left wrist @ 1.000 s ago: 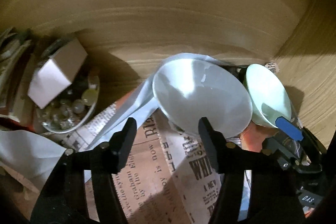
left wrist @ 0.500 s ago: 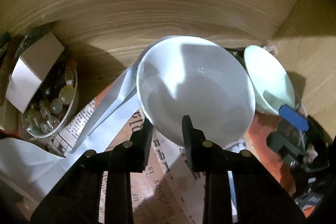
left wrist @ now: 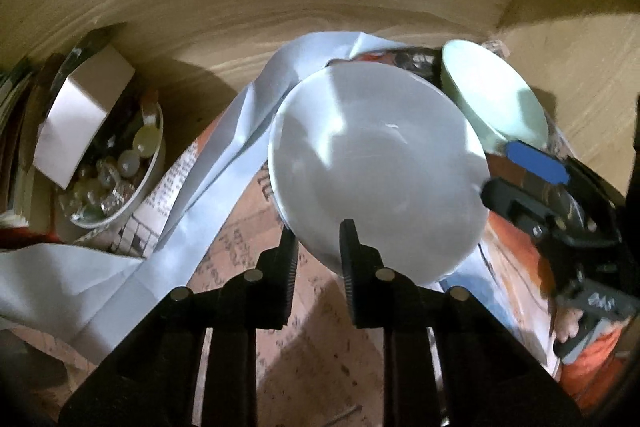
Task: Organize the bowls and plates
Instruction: 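Lift the black-spotted white bowl with both tools toward the plate stack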
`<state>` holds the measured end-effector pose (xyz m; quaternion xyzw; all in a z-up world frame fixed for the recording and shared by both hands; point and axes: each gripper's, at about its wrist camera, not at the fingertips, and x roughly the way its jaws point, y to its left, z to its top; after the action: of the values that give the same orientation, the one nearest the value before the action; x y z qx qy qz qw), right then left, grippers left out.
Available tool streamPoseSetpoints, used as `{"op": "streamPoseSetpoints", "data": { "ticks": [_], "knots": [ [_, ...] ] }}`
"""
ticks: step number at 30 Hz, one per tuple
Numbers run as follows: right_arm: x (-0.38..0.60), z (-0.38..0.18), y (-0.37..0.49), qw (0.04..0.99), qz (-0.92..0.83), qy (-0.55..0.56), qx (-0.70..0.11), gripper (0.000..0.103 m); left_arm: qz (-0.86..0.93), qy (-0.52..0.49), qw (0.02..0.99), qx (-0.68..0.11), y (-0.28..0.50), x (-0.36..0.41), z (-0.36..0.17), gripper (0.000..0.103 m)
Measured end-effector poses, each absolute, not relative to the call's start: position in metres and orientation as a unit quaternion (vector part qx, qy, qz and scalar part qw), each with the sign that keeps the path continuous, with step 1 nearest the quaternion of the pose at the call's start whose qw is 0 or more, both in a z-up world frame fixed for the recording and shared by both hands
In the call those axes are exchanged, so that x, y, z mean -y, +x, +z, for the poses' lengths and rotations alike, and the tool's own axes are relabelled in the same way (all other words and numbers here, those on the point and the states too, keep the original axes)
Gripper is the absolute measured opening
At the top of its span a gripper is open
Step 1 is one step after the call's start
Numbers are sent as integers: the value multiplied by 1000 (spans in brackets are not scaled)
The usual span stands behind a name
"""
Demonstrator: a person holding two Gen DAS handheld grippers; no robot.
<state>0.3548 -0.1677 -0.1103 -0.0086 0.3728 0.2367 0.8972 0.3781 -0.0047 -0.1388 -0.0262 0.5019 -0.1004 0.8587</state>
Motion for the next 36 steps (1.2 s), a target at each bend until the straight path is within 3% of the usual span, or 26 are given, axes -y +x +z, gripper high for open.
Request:
{"op": "streamPoseSetpoints", "data": {
  "ticks": [8,15,36],
  "knots": [
    [161,-128,366,869,259,2,-421,46,-118,-3,855,-506,360,5,-142,20],
    [154,-138,368,858,270,-10,-437,20,-121,6,857,-501,362,8,-144,21],
    [153,-118,357,877,262,-28,-402,19,-87,32,888,-450,357,9,-126,19]
  ]
}}
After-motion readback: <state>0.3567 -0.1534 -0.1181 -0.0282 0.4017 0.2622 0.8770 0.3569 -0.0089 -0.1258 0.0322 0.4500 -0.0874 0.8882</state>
